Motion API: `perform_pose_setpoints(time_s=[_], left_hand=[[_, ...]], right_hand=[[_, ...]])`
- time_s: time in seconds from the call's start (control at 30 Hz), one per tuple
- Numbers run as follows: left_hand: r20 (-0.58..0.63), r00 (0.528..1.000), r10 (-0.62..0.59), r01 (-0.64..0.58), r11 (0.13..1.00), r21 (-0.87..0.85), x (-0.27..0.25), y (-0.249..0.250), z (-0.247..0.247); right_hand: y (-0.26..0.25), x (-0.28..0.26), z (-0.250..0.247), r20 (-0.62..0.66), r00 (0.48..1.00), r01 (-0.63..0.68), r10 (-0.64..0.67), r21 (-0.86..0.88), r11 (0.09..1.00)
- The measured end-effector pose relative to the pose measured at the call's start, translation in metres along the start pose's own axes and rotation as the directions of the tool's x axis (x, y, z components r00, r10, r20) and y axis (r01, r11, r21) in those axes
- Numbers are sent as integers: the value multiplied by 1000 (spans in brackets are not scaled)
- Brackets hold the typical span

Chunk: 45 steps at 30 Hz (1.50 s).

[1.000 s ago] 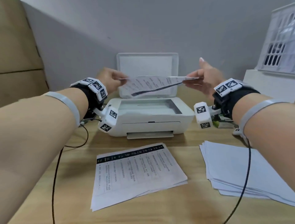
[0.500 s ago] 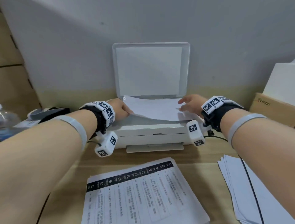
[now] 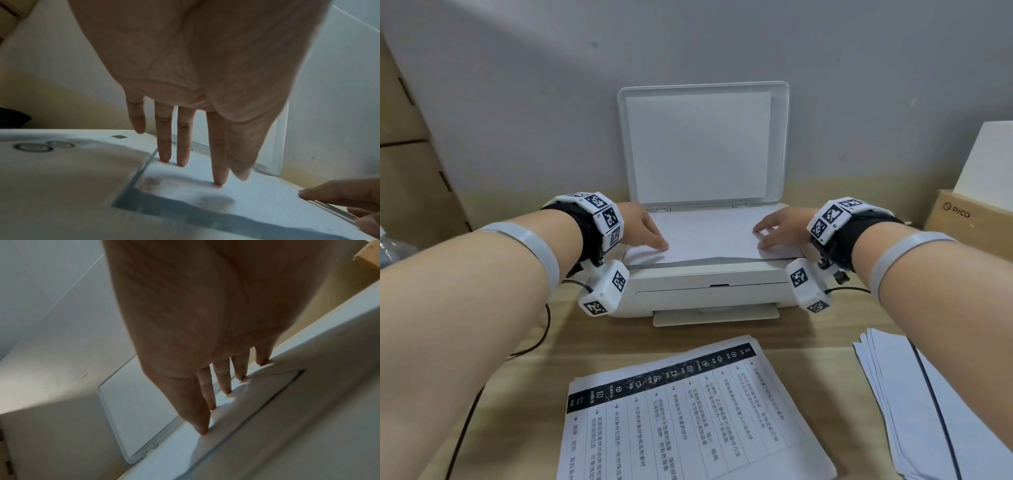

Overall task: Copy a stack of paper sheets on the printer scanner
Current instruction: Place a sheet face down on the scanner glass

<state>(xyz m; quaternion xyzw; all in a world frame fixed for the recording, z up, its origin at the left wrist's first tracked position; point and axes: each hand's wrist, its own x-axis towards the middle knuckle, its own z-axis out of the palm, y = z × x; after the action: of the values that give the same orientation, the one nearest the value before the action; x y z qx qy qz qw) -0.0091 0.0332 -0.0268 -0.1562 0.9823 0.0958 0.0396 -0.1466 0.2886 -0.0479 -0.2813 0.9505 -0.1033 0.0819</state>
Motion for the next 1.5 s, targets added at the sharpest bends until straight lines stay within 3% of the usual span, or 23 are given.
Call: perform_pose_setpoints(time_s=[0.4,0.5,0.6,0.67,0.77,0.93,1.03,1.17,1.3,1.4,1.5], left_hand=[[29,999,22,-21,999,-26,2,-4,-6],[-3,1000,-21,20,986,-165,14,-11,-18],[-174,968,-179,85,892,-443,37,-17,-31],[-229,927,-297,91,771,-631,53,-16,-40],[-216,896,-387,31,541,-840,76,-15,-51],[-208,892,-400,-89,296,-951,97,-9,-60],[-193,890,-414,-103,231,-967,99,-9,-66],[-181,886,-427,-95,216,-972,86,-6,-73],[-151,887,-436,-108,123,-987,65,-9,-77],[-167,884,-437,-143,88,-986,44,-11,-79],[-138,882,-450,-90,126,-988,26,-18,-77]], right_hand=[[1,-14,-10,80,997,1,1,-17,1000],[1,-6,-24,33,999,-20,18,38,999],[-1,4,-45,-93,995,-8,19,123,992],[-1,14,-56,-192,981,11,33,228,974],[4,34,-67,-302,943,1,138,418,908],[8,54,-75,-323,891,-17,320,679,734],[11,61,-77,-275,894,-14,354,773,634],[10,56,-78,-222,900,2,374,862,507],[10,41,-90,-269,848,94,457,925,369],[6,17,-99,-297,836,136,461,927,350],[5,-7,-98,-271,864,91,423,912,399]])
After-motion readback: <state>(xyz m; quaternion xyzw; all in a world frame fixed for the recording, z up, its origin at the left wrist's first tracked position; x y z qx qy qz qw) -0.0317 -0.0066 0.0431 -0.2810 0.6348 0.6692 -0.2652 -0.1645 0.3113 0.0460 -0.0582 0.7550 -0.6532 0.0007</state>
